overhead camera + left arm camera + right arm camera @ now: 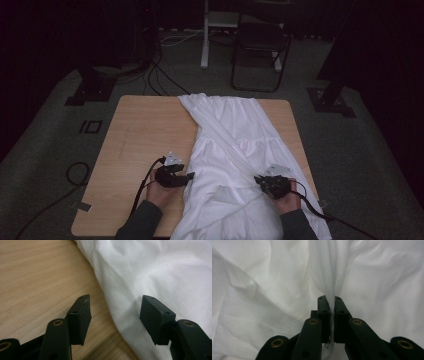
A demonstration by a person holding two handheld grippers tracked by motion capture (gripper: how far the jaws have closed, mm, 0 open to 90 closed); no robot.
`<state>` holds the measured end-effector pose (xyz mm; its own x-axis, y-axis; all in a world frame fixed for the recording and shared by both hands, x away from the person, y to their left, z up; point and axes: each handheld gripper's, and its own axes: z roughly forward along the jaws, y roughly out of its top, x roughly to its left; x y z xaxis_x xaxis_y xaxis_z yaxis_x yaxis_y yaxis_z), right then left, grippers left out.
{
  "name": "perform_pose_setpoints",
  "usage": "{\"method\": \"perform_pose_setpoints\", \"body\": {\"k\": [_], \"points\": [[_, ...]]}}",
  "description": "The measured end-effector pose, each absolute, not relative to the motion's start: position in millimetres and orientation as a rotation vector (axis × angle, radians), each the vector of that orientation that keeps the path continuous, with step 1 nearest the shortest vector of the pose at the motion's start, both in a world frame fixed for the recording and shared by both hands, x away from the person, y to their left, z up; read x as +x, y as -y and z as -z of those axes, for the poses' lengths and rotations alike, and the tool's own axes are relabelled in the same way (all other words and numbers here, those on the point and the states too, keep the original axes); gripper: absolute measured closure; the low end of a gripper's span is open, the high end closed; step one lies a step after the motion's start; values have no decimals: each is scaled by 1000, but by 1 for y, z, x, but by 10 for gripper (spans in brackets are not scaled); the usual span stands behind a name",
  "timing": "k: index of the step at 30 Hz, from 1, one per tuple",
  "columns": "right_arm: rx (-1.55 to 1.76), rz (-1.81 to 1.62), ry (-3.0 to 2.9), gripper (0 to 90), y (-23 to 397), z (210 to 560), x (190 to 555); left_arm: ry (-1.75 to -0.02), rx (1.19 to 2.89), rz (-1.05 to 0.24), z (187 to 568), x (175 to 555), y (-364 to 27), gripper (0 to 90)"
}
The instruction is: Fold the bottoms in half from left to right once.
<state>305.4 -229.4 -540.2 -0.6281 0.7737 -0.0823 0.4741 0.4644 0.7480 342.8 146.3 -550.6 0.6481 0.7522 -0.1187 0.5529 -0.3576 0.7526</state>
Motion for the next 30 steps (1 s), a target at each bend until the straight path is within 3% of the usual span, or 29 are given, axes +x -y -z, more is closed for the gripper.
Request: {"method": "perform_pose_setpoints", "body": {"k": [7, 11, 18, 22, 25, 28, 30], "points": [[1039, -1125, -1999, 873, 264, 483, 297, -984, 2059, -315, 543, 342, -139, 414], [1128, -1087, -1881, 872, 291, 470, 306, -984, 2059, -297, 544, 343, -132, 392], [1271, -855, -1986, 872, 316, 523, 335, -1001, 2108, -291, 554, 346, -108, 328], [1325, -818, -2035, 869, 319, 552, 341, -991, 2122, -278, 559, 347, -98, 343], [1345, -792, -2068, 867, 319, 561, 345, -940, 2158, -270, 558, 346, -92, 489], [1351, -776, -2077, 867, 315, 563, 347, -912, 2184, -299, 557, 346, -89, 789], [1355, -778, -2079, 866, 314, 563, 347, -926, 2176, -285, 557, 348, -92, 864]]}}
